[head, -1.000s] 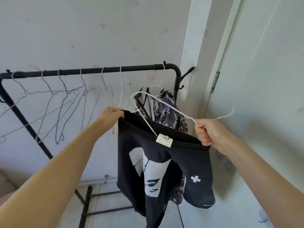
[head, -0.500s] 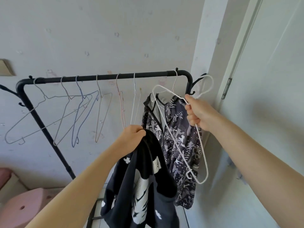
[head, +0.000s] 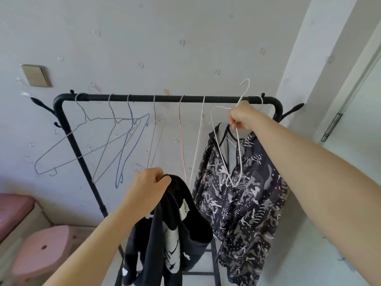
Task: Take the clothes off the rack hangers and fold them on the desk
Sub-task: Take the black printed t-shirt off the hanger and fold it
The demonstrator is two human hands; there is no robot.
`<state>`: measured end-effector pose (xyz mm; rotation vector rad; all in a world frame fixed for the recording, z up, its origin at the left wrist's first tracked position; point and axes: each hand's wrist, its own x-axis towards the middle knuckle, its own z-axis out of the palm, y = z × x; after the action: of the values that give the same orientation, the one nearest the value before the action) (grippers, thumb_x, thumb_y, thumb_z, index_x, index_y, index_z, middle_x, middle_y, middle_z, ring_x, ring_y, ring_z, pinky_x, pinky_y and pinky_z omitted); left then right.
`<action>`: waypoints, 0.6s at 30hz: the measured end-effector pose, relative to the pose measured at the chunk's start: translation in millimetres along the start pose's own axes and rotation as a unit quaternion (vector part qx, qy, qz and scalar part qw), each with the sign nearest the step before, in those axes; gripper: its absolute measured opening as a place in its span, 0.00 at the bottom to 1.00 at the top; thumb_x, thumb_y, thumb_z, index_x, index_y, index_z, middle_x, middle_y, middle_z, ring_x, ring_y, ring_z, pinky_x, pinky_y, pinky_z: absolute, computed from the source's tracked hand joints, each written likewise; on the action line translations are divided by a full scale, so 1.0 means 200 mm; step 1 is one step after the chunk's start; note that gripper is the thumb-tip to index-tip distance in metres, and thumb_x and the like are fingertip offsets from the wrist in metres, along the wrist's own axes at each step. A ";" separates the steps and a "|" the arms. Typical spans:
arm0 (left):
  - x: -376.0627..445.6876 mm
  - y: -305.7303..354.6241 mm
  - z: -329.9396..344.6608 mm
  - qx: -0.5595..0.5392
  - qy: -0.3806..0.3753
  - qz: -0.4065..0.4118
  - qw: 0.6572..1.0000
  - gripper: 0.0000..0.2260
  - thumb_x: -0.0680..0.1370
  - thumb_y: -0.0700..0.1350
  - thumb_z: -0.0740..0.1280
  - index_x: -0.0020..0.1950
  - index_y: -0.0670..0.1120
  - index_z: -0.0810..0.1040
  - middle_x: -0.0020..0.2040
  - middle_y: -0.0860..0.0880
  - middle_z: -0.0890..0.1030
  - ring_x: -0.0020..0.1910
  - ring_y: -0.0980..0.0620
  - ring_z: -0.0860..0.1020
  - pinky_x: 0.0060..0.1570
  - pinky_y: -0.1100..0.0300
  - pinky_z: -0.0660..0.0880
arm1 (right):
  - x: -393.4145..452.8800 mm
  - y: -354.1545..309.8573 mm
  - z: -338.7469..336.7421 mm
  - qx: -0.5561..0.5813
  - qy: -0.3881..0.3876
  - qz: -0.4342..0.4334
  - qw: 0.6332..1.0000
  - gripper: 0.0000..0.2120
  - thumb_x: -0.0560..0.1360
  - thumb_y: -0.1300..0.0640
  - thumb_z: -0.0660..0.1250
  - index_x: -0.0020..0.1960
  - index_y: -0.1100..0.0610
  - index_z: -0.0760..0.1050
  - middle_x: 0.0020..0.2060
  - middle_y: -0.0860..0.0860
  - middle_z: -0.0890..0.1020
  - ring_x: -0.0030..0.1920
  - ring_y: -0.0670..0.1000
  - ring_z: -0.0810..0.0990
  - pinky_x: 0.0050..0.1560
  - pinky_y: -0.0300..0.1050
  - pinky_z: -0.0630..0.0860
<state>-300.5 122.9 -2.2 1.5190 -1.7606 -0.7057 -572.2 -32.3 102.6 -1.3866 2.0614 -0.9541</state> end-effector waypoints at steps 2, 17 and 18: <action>0.02 -0.05 -0.03 0.002 0.009 -0.008 1.000 0.15 0.77 0.42 0.64 0.33 0.44 0.62 0.29 0.48 0.62 0.29 0.51 0.60 0.31 0.59 0.57 | 0.08 0.00 0.05 -0.025 0.012 -0.006 1.000 0.10 0.74 0.70 0.58 0.40 0.69 0.76 0.32 0.62 0.79 0.29 0.56 0.77 0.43 0.52 0.80; 0.10 -0.15 -0.02 0.008 0.052 -0.074 0.996 0.14 0.78 0.46 0.64 0.35 0.44 0.66 0.30 0.48 0.66 0.28 0.51 0.63 0.30 0.57 0.61 | 0.08 0.16 0.26 -0.138 -0.005 -0.043 0.989 0.15 0.81 0.55 0.61 0.57 0.67 0.73 0.54 0.63 0.79 0.48 0.60 0.81 0.44 0.47 0.79; 0.08 -0.15 -0.02 0.007 0.058 -0.078 0.995 0.14 0.78 0.47 0.64 0.35 0.44 0.66 0.30 0.47 0.66 0.28 0.51 0.63 0.30 0.57 0.61 | 0.04 0.16 0.25 -0.209 0.015 -0.073 0.975 0.13 0.81 0.56 0.60 0.54 0.66 0.74 0.56 0.63 0.78 0.53 0.61 0.79 0.46 0.45 0.74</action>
<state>-280.5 101.7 -21.1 1.6859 -1.5761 -0.6677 -558.7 -45.7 46.0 -1.7635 2.3002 -0.6164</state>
